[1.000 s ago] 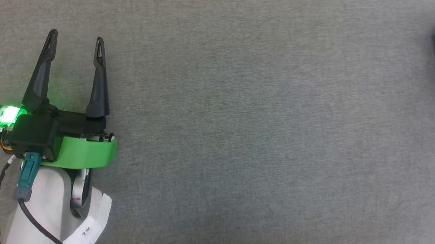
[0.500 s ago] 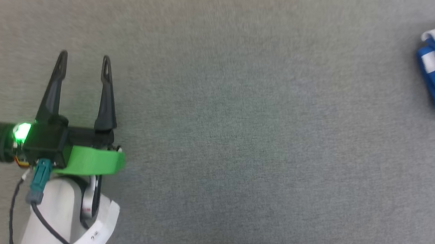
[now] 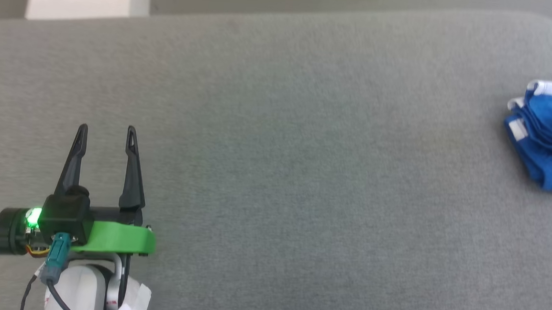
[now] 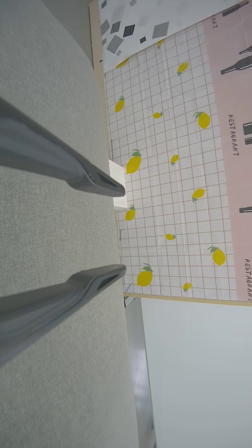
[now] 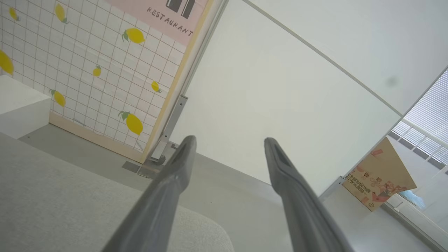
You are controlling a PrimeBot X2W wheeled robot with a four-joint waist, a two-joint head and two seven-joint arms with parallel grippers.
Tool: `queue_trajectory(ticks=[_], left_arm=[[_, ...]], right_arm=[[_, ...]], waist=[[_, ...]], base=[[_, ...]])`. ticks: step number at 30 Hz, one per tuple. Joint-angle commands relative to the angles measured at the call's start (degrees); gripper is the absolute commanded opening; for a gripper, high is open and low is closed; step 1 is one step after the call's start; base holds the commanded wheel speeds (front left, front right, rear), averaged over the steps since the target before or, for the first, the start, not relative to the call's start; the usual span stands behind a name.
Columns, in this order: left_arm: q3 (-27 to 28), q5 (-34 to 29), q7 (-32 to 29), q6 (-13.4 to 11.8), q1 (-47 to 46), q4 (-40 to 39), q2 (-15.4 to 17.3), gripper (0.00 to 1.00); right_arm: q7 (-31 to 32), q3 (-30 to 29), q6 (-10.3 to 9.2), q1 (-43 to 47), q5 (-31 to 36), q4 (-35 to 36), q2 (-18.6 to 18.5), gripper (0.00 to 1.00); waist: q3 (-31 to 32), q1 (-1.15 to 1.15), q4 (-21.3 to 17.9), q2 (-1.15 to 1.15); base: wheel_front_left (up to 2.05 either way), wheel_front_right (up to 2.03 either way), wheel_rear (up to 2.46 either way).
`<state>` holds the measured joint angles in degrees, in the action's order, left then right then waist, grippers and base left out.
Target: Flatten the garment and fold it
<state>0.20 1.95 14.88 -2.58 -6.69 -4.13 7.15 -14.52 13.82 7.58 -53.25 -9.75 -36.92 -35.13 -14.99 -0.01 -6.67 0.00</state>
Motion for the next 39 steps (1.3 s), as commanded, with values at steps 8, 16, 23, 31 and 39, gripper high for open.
queue_trajectory(ticks=[8, 16, 23, 31, 39], left_arm=[[1.2, 0.6, 0.1, -0.2, 2.3, 2.2, -0.9, 1.0], [1.3, 0.4, 0.1, 0.1, 4.9, 3.7, -1.7, 1.0], [0.9, 0.6, 0.1, 0.8, 7.1, 4.7, -2.3, 1.0], [0.7, 0.5, 0.1, 1.6, 8.4, 6.0, -2.7, 1.0], [1.5, 0.8, 0.1, 2.5, 9.7, 6.8, -2.8, 1.0]], right_arm=[[-0.5, -11.1, -0.09, 16.6, 5.1, 18.8, 12.8, 1.0], [-0.5, -16.4, -0.09, 30.6, 6.9, 25.0, 21.7, 1.0], [-0.5, -20.6, -0.09, 41.1, 7.9, 26.4, 28.1, 1.0], [-0.5, -22.8, -0.09, 50.3, 7.1, 28.6, 31.4, 1.0], [1.2, -21.4, -0.09, 56.9, 5.1, 32.4, 32.1, 1.0]], waist=[[8.2, 0.01, 4.9, 0.0], [11.9, 0.01, 6.5, 0.0], [14.0, 0.01, 7.1, 0.0], [16.3, 0.01, 7.5, 0.0], [17.4, 0.01, 7.5, 0.0]], base=[[0.0, 0.0, 0.0], [0.0, 0.0, 0.0], [0.0, 0.0, 0.0], [0.0, 0.0, 0.0], [0.0, 0.0, 0.0]])
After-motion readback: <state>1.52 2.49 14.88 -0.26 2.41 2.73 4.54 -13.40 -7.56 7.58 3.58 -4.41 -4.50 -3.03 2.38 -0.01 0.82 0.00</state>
